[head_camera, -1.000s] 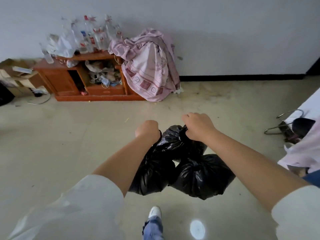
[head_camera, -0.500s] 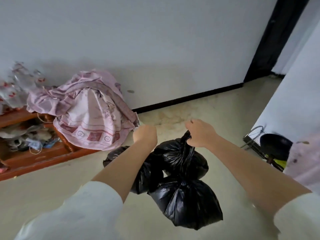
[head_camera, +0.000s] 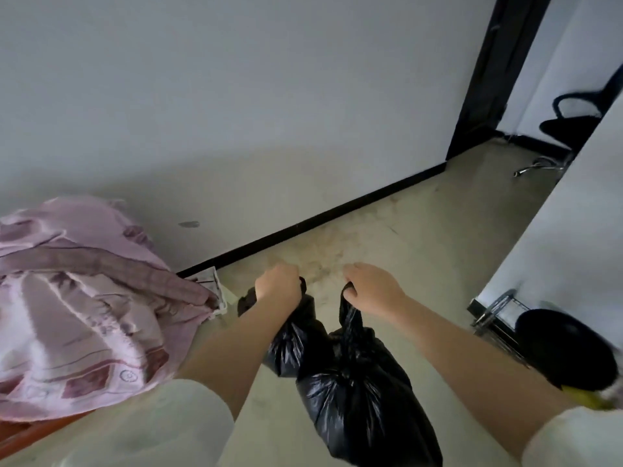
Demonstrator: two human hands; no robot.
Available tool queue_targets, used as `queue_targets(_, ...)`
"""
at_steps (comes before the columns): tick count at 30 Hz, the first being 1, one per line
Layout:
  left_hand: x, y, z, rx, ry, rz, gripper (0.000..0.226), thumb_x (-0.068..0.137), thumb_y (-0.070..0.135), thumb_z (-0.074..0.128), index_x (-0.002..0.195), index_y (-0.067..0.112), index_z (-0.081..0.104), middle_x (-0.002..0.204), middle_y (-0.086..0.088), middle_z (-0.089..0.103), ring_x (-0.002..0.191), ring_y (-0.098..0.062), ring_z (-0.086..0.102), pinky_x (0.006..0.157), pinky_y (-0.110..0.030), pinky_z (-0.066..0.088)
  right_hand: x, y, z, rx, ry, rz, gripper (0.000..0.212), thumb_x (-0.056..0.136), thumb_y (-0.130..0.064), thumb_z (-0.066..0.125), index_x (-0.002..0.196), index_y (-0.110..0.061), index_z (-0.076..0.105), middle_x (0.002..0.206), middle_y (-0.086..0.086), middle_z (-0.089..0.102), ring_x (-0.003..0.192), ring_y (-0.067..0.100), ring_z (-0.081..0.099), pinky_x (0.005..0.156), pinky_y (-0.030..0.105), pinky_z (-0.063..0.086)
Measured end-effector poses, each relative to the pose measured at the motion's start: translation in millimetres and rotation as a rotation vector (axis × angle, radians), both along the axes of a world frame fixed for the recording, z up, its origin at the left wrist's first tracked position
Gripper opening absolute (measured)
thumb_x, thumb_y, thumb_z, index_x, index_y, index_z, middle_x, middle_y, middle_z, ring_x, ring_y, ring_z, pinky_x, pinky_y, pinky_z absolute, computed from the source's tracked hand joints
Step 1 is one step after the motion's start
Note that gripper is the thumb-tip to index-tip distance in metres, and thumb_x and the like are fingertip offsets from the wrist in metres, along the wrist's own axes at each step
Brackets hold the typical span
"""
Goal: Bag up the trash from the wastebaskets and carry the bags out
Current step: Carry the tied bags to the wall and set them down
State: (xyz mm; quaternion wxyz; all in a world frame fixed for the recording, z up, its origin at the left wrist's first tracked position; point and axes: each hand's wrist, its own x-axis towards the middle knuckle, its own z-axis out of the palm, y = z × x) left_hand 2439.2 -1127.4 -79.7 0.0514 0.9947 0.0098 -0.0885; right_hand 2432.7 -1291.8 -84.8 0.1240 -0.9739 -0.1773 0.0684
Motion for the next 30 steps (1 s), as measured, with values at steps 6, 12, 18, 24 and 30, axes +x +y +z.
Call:
queue_targets(6,128,-35,-92,0.032,0.235,-0.14,0.026,0.097,0.016,0.038,0.117,0.008,0.05,0.121,-0.014,0.053,0.109,-0.031,0.054,0.087,-0.038,0.048,99,-67,-111,0.016,0.315,-0.17,0.006,0.086,-0.01,0.043,0.084,-0.012,0.049,0.087,0.011,0.048,0.079,0.022,0.048,0.066,0.029,0.034)
queue_targets(12,232,-48,-171,0.07,0.379,-0.176,0.028,0.096,0.015,0.037,0.121,0.01,0.048,0.121,-0.01,0.054,0.11,-0.028,0.055,0.089,-0.036,0.049,146,-110,-202,0.024,0.608,-0.38,0.013,0.088,-0.012,0.044,0.096,-0.011,0.055,0.108,0.01,0.055,0.102,0.024,0.052,0.073,0.023,0.032)
queue_targets(18,292,-66,-221,0.105,0.467,-0.196,0.025,0.095,0.014,0.039,0.116,0.009,0.051,0.119,-0.012,0.051,0.109,-0.029,0.052,0.082,-0.036,0.047,206,-132,-244,0.032,0.667,-0.432,0.015,0.09,-0.011,0.041,0.103,-0.009,0.049,0.102,0.02,0.06,0.099,0.03,0.058,0.066,0.027,0.033)
queue_targets(24,325,-67,-282,0.193,0.527,-0.169,0.026,0.091,0.018,0.045,0.113,0.012,0.056,0.112,-0.006,0.055,0.103,-0.023,0.057,0.074,-0.03,0.048,271,-177,-294,-0.284,0.615,-0.583,0.027,0.091,-0.015,0.04,0.115,-0.004,0.045,0.113,0.019,0.061,0.108,0.034,0.056,0.086,0.039,0.047)
queue_targets(30,341,-86,-344,0.269,0.608,-0.262,0.029,0.089,0.017,0.049,0.117,0.011,0.054,0.117,-0.006,0.052,0.11,-0.023,0.052,0.085,-0.032,0.047,342,-188,-340,-0.542,0.528,-0.43,0.03,0.086,-0.011,0.043,0.115,-0.008,0.047,0.113,0.012,0.059,0.112,0.029,0.047,0.086,0.036,0.041)
